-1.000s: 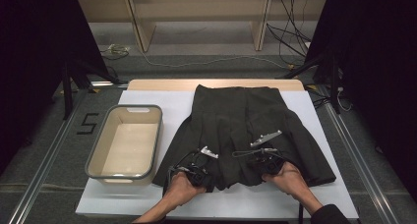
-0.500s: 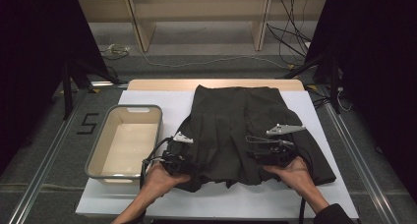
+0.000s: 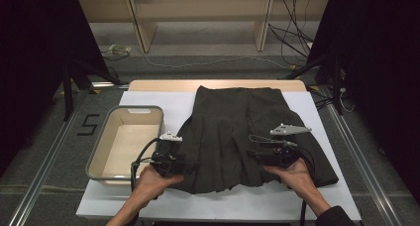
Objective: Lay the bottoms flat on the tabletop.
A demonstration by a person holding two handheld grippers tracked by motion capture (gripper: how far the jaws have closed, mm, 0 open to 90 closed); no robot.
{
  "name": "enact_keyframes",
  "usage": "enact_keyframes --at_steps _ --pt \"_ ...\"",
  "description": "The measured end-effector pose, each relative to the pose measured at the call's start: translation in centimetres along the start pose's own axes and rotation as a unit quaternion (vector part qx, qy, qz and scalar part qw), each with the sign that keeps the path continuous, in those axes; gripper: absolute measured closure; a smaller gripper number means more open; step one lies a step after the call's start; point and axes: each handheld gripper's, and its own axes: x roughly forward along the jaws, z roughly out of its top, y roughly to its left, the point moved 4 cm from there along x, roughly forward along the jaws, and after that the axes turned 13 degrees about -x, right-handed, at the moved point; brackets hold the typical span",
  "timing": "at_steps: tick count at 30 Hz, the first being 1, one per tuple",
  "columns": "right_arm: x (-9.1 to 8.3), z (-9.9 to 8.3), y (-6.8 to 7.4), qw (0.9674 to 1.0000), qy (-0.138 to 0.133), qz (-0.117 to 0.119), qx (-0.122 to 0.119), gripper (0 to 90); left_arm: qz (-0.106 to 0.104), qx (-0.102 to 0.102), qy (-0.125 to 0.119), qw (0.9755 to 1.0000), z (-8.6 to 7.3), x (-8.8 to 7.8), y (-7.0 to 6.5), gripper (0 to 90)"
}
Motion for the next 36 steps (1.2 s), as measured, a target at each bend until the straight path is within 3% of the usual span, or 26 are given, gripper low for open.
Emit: enact_keyframes --at_steps 11,18,26,36 --pt "0.2 0.1 0.3 0.9999 0.002 -0.009 -0.005 34.9 0.04 -0.013 0.022 0.9989 -0.9 1.6 1.1 30.2" --pt "0.4 0.7 0.8 0.9999 -0.001 -0.012 -0.009 31.2 0.049 -0.022 0.036 0.9979 -1.3 2.4 1.5 28.1" --pt "0.8 1.7 2.3 0.9997 -0.012 0.003 -0.019 30.6 0.057 -0.014 0.064 0.9962 -1.9 3.1 1.7 28.4" --pt "1.5 1.9 3.5 0.9994 -0.006 0.014 -0.029 30.8 0.063 -0.001 0.082 0.9947 -2.5 3.9 1.8 38.0"
